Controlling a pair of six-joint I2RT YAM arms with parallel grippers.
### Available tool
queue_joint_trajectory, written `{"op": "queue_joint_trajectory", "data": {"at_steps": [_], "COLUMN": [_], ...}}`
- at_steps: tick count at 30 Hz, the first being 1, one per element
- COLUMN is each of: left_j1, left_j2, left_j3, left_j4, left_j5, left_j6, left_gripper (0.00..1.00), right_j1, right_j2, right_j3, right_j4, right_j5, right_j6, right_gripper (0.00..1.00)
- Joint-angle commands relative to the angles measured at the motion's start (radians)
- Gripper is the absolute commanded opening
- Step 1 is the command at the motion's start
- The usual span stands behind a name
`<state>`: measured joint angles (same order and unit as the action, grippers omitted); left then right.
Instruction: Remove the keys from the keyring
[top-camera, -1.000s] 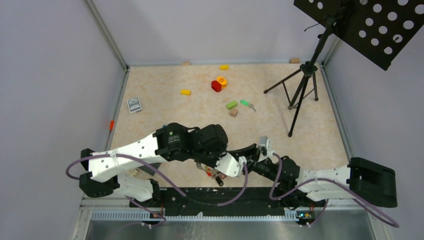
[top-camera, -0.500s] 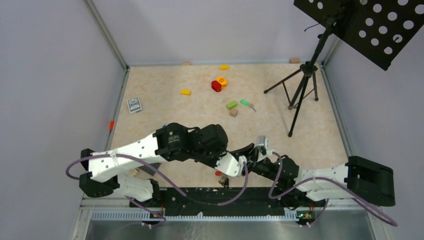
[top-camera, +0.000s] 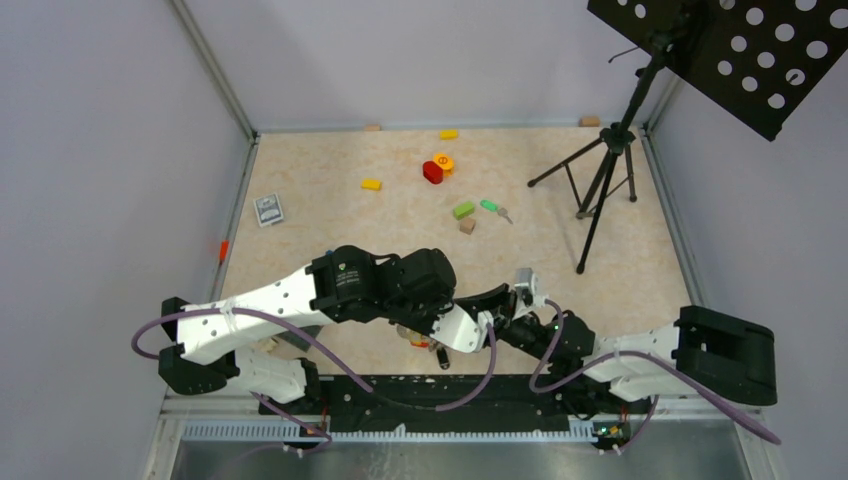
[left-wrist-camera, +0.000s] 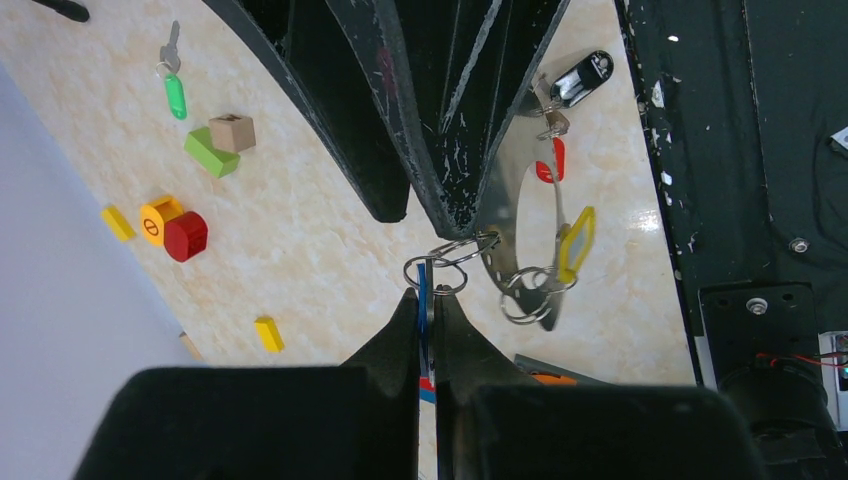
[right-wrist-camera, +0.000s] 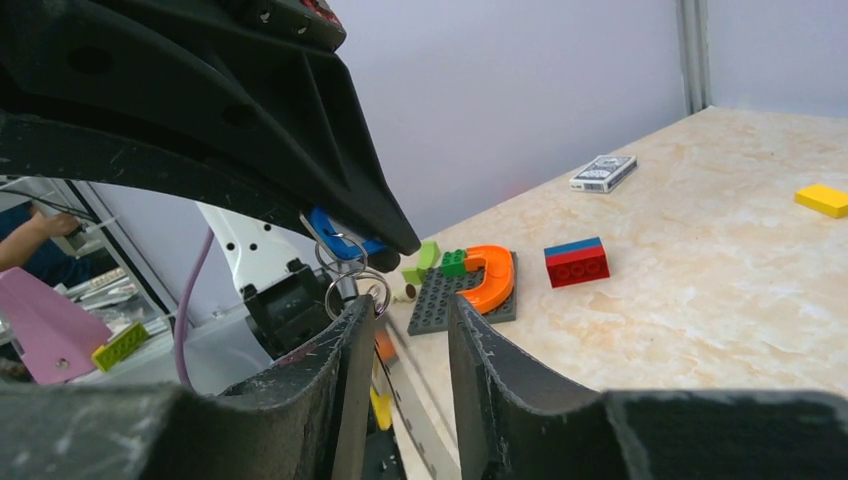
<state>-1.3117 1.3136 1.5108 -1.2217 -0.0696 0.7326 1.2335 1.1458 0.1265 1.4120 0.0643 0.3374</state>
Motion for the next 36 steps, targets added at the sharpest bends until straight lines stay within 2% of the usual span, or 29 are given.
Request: {"op": "queue_joint_trajectory", "data": {"at_steps": [1, 11, 22, 36], "left_j1": [-0.004, -0.004, -0.006, -0.011], "left_j2": [-0.009, -0.016, -0.059, -0.091], "left_j3": [0.015, 0.008, -0.036, -0.059], "left_j4": [0.044, 0.04, 0.069, 0.156], "left_j5": [-0.006, -0.012, -0.037, -0.09], "left_j6": [-0.007, -0.009, 0.042, 0.126], "left_gripper": [0.0, 0.0, 0.0, 0.0], "right_j1": [-0.01, -0.01, -0.01, -0.01], "right_j2": [0.033, 0.074, -0.112, -0.09], "right_j3": [0.032, 0.026, 0.025, 0.001], "right_j4": [0.116, 0.189, -0.062, -0.033], "right_j5": [-0.034, -0.082, -0.067, -0.037], "right_j6": [0.033, 0.051, -0.061, -0.052], "right_gripper": [0.32, 0.3, 0.31, 0.31]}}
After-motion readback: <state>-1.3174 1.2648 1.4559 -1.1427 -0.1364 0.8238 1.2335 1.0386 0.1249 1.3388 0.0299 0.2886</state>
